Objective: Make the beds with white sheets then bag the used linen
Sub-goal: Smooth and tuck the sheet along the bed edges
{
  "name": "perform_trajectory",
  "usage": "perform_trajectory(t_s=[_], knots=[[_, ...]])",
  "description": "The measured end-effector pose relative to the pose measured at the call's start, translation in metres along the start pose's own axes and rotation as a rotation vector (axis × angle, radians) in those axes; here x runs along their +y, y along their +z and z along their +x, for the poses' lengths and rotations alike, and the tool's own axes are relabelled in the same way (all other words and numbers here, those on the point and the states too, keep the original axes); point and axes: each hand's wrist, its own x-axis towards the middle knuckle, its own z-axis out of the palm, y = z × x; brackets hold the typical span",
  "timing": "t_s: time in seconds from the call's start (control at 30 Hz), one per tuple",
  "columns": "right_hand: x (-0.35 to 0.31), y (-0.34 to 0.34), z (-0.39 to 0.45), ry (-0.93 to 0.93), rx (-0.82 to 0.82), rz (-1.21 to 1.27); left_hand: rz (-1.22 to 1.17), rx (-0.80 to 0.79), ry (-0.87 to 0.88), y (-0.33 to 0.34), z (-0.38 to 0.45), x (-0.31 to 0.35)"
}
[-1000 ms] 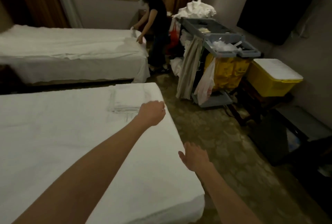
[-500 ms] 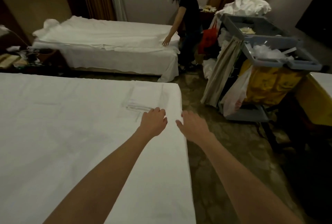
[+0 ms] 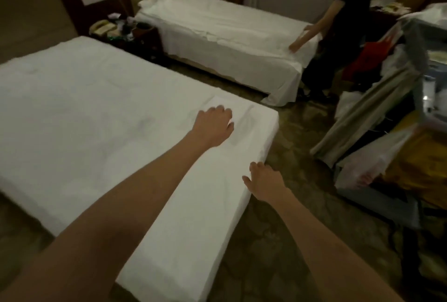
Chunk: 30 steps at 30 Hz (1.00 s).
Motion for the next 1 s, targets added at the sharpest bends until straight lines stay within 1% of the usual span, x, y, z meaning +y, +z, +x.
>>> perform_trajectory(t_s=[0.07, 0.1, 0.17, 0.3, 0.37, 0.5, 0.63, 0.7, 0.77, 0.83, 0.93, 1.0], knots=[[0.022, 0.012, -0.003, -0.033, -0.088, -0.006, 0.014, 0.058, -0.043, -0.012, 0.005, 0.017], [0.031, 0.015, -0.001, -0.051, -0.107, -0.004, 0.012, 0.077, -0.074, -0.017, 0.007, 0.023], [0.045, 0.017, 0.006, -0.089, -0.098, -0.001, 0.015, 0.105, -0.116, -0.021, 0.011, 0.035], [0.050, 0.013, 0.040, -0.191, -0.087, -0.027, 0.031, 0.086, -0.192, -0.004, 0.012, 0.047], [0.049, 0.002, 0.061, -0.235, -0.057, -0.039, 0.028, 0.025, -0.234, 0.016, 0.014, 0.048], [0.050, -0.042, 0.109, -0.333, 0.053, -0.005, 0.010, -0.179, -0.296, 0.075, 0.025, 0.051], [0.050, -0.089, 0.155, -0.408, 0.176, -0.016, -0.022, -0.283, -0.392, 0.116, 0.040, 0.053], [0.049, -0.093, 0.172, -0.444, 0.187, -0.025, -0.040, -0.320, -0.432, 0.125, 0.046, 0.055], [0.053, -0.081, 0.186, -0.481, 0.138, -0.043, -0.051, -0.319, -0.464, 0.130, 0.054, 0.055], [0.062, -0.057, 0.200, -0.523, 0.062, -0.076, -0.059, -0.285, -0.526, 0.132, 0.065, 0.053], [0.088, -0.015, 0.228, -0.554, -0.094, -0.122, -0.065, -0.229, -0.627, 0.143, 0.079, 0.051], [0.106, 0.012, 0.249, -0.562, -0.204, -0.153, -0.087, -0.203, -0.715, 0.163, 0.080, 0.055]])
